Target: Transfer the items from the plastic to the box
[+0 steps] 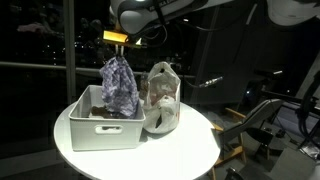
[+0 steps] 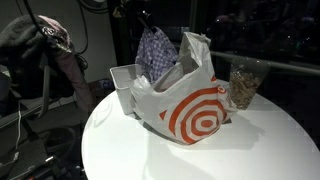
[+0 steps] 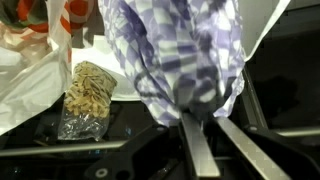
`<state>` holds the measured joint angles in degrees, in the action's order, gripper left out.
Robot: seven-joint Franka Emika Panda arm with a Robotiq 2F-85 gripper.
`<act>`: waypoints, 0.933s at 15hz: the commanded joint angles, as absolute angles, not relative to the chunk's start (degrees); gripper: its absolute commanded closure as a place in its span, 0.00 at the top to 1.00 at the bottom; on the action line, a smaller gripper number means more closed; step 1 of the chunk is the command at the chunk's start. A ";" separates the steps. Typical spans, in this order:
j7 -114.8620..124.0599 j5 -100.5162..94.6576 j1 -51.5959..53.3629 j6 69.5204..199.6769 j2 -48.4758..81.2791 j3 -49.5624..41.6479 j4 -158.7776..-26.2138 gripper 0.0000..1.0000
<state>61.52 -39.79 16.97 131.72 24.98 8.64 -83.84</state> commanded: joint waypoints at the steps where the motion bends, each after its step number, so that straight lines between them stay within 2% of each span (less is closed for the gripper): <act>1: 54.53 -35.14 17.70 130.48 27.79 7.00 -80.04 0.46; 8: 49.72 -25.31 14.91 124.96 25.77 1.04 -83.04 0.98; 14: 45.49 -14.43 9.79 116.79 26.20 -0.20 -87.67 1.00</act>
